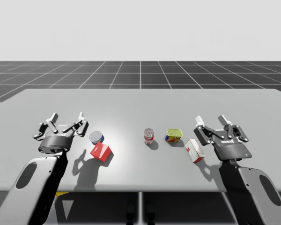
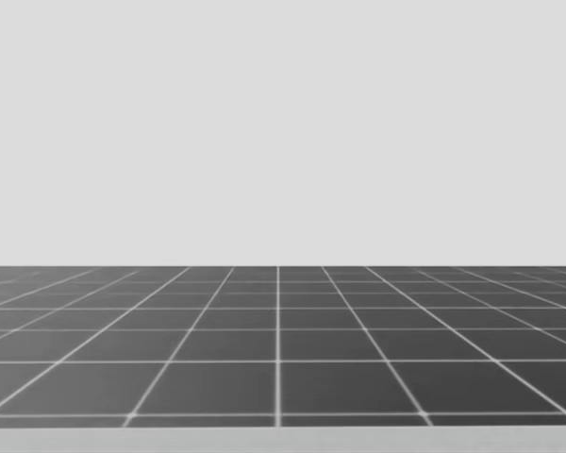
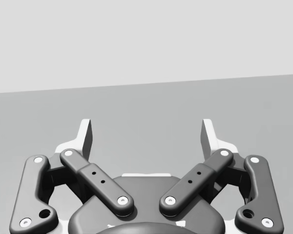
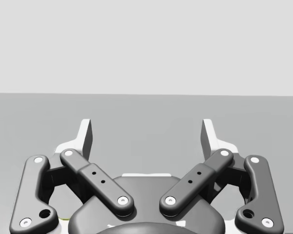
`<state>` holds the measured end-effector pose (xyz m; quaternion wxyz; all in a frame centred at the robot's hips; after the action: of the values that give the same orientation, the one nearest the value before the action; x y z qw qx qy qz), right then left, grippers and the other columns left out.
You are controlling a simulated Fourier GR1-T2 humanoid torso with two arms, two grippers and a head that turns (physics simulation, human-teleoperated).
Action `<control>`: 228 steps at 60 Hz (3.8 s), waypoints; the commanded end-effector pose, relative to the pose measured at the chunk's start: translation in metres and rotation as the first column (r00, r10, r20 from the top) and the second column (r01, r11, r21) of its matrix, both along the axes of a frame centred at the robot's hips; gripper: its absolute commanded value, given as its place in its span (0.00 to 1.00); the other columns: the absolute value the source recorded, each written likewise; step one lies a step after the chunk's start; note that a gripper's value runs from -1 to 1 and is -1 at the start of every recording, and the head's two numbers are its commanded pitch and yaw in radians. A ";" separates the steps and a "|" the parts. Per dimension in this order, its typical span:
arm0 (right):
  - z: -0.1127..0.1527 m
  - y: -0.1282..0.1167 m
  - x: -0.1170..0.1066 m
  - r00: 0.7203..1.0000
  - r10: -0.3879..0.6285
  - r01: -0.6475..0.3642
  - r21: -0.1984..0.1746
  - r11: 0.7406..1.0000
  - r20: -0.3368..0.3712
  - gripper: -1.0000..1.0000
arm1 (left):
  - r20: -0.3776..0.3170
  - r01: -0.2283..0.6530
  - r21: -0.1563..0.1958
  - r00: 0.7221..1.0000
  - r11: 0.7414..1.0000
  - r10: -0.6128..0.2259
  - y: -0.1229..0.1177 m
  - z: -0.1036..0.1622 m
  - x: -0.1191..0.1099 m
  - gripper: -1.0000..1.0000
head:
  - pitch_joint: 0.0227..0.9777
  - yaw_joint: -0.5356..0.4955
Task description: Find the red cube and pick it up.
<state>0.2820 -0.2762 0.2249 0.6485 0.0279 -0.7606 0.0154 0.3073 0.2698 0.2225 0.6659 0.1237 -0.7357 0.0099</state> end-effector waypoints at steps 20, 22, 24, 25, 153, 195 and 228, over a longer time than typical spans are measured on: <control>0.001 -0.006 0.004 0.998 -0.061 0.062 0.043 0.997 -0.028 0.00 | 0.004 0.005 0.001 1.000 1.000 -0.005 0.000 0.000 0.000 0.00 | 0.15 0.51; 0.001 -0.006 0.004 0.998 -0.062 0.063 0.040 0.997 -0.025 0.00 | 0.004 0.005 0.002 1.000 1.000 -0.005 0.000 0.000 0.000 0.00 | 0.18 0.51; 0.001 -0.006 0.004 0.998 -0.062 0.063 0.039 0.997 -0.024 0.00 | 0.004 0.005 0.002 1.000 1.000 -0.005 0.000 0.000 0.000 0.00 | 0.20 0.51; 0.001 -0.006 0.004 0.998 -0.062 0.063 0.036 0.997 -0.024 0.00 | 0.004 0.005 0.002 1.000 1.000 -0.005 0.000 0.000 0.000 0.00 | 0.22 0.51; 0.000 0.002 0.000 0.999 0.011 -0.008 0.078 0.997 -0.048 0.00 | -0.291 0.310 -0.101 0.899 0.945 -0.326 -0.021 -0.010 -0.167 0.00 | 0.90 0.85; -0.001 -0.001 0.000 0.999 0.042 -0.040 0.057 0.998 -0.035 0.00 | -0.384 0.323 -0.291 0.823 0.901 -0.419 -0.041 -0.067 -0.129 0.00 | 0.93 0.83; 0.001 -0.002 -0.001 0.999 0.040 -0.038 0.064 0.997 -0.037 0.00 | -0.388 0.305 -0.321 0.821 0.897 -0.418 -0.057 -0.074 -0.087 0.00 | 0.93 0.82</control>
<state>0.2812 -0.2773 0.2249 0.6615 0.0635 -0.7472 0.0043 0.2111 0.2173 0.1516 0.8155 -0.1003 -0.5669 -0.0597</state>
